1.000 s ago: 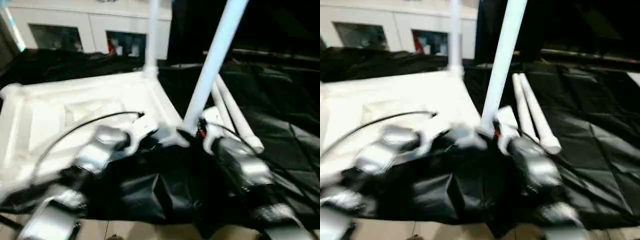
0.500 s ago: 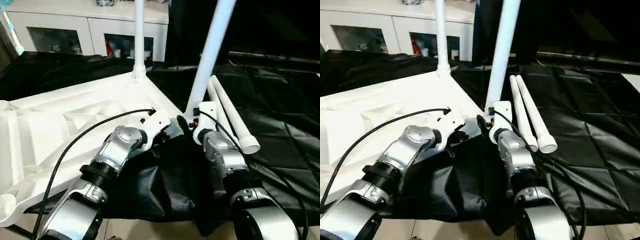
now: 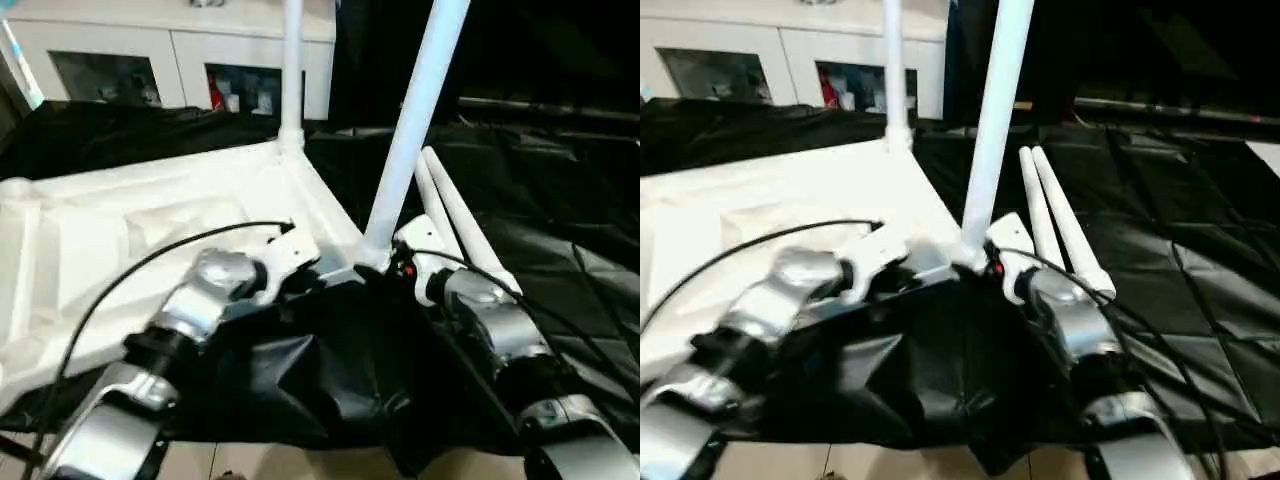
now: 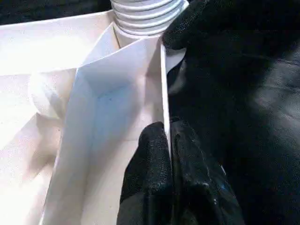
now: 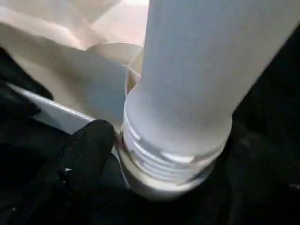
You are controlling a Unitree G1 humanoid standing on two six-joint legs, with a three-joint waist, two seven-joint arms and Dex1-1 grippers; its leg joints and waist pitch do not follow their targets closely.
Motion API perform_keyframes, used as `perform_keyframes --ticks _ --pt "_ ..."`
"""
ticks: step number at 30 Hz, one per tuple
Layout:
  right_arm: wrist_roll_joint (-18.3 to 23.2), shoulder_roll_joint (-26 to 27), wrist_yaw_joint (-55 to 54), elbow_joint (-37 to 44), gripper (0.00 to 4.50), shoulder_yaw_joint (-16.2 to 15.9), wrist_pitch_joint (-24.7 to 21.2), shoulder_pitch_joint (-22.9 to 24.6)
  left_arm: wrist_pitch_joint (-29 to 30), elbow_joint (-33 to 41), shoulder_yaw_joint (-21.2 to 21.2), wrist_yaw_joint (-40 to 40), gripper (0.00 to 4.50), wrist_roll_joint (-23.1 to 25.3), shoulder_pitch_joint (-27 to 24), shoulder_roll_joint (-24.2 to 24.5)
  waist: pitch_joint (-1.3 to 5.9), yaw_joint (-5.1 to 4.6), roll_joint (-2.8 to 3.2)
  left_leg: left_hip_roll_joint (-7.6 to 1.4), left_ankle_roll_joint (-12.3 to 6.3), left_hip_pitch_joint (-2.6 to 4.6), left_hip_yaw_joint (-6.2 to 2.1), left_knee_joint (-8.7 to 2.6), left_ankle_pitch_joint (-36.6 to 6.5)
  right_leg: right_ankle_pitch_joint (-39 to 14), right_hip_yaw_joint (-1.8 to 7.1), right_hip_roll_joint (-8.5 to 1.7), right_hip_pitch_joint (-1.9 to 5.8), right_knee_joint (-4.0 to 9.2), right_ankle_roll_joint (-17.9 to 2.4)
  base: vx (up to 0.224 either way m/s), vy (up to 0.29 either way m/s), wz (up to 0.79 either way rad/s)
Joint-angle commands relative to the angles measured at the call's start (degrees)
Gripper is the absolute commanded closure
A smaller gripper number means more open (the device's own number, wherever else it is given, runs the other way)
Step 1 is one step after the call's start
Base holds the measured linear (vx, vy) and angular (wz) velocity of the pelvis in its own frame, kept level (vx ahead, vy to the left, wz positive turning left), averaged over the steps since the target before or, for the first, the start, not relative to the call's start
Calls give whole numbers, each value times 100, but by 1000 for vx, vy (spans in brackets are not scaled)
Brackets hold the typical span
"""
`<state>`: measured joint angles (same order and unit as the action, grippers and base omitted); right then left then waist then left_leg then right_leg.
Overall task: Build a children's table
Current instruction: Rotate leg to tighten
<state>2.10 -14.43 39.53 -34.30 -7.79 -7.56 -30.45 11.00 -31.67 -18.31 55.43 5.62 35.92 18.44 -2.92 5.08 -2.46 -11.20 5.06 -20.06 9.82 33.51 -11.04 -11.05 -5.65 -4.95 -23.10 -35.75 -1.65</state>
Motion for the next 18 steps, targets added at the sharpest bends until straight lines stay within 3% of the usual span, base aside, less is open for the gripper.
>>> perform_keyframes --ticks 1,6,12,18 --pt "-30 -145 137 250 69 -63 35 63 -289 354 -163 692 450 -326 -218 70 358 36 15 -227 -285 -29 -54 -388 -807 -962 357 -413 345 443 -1026 0 0 0" --pt "161 -407 789 639 69 -151 -31 203 -257 741 -220 1154 450 -477 -407 339 350 34 10 -221 -352 -16 -30 -377 -733 -658 361 -394 343 408 -1205 0 0 0" --pt "371 -475 1255 948 69 -191 -143 342 -227 930 -191 1346 450 -551 -543 426 323 38 -17 -226 -321 -21 -33 -392 -893 -1112 361 -408 342 457 -1084 0 0 0" --pt "511 -471 1450 1039 121 -153 -218 402 -157 1050 -188 1430 450 -589 -615 484 329 42 -19 -223 -309 -27 -39 -389 -807 -1153 363 -401 338 453 -1001 0 0 0"
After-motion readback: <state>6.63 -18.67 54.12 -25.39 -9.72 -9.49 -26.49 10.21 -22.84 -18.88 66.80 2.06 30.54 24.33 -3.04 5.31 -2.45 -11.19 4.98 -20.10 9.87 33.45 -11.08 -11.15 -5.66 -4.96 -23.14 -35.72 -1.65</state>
